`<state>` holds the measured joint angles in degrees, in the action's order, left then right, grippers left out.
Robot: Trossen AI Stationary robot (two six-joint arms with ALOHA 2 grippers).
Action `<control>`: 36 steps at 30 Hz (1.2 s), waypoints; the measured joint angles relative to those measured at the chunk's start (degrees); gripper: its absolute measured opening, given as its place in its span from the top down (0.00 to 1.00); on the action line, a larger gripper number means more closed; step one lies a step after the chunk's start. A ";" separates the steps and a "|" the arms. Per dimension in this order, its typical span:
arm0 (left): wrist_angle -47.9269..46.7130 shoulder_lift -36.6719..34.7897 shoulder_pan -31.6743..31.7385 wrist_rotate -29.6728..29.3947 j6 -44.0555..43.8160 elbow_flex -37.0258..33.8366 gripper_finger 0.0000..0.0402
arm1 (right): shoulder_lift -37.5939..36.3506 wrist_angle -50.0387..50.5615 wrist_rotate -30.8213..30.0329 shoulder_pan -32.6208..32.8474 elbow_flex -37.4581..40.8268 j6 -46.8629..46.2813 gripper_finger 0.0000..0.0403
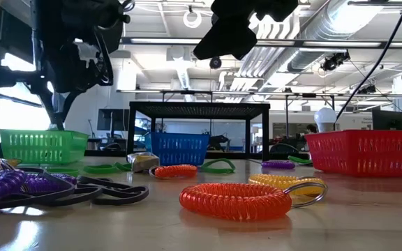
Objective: Pick & Place Office Desk Supplies
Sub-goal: Put the yellow crayon box into the green basket, then put the violet spring keychain into the red basket
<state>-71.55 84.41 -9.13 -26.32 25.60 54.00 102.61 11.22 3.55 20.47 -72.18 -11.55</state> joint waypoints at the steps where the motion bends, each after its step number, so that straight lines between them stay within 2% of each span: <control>1: 0.00 0.13 0.00 0.02 -0.15 0.00 0.83 | 0.00 0.00 0.00 0.00 0.00 0.00 0.34; 10: 0.01 0.30 -0.16 -0.19 0.41 0.00 0.80 | 0.00 -0.04 0.01 0.00 0.00 -0.03 0.34; 14: -1.63 0.30 -2.24 -1.91 -1.79 0.16 0.80 | 0.00 0.03 0.00 0.00 0.00 0.26 0.34; 17: -4.32 0.17 -5.08 -2.36 -4.97 2.00 0.80 | 0.00 0.24 0.00 0.00 0.00 0.24 0.34; 20: -7.20 -1.27 -8.50 -2.37 -11.95 5.07 0.80 | 0.00 0.26 0.00 0.00 0.00 0.24 0.34; 23: -9.50 -4.04 -11.95 -2.42 -21.10 8.35 0.80 | 0.00 0.28 0.02 0.00 0.00 -0.11 0.34; 26: -9.44 -8.01 -15.14 -1.57 -38.09 9.59 0.80 | 0.00 0.17 0.02 0.04 0.00 -0.22 0.34; 28: -9.80 -10.38 -17.08 0.51 -50.94 9.63 0.80 | -0.02 0.16 0.02 0.12 0.00 -0.65 0.34; 36: -9.40 -15.25 -22.34 9.85 -87.96 9.62 0.80 | -0.02 -0.38 0.04 0.15 0.00 -0.86 0.34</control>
<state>-80.95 69.15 -31.47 -16.46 -62.36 63.61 102.59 10.84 3.59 20.62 -72.18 -12.40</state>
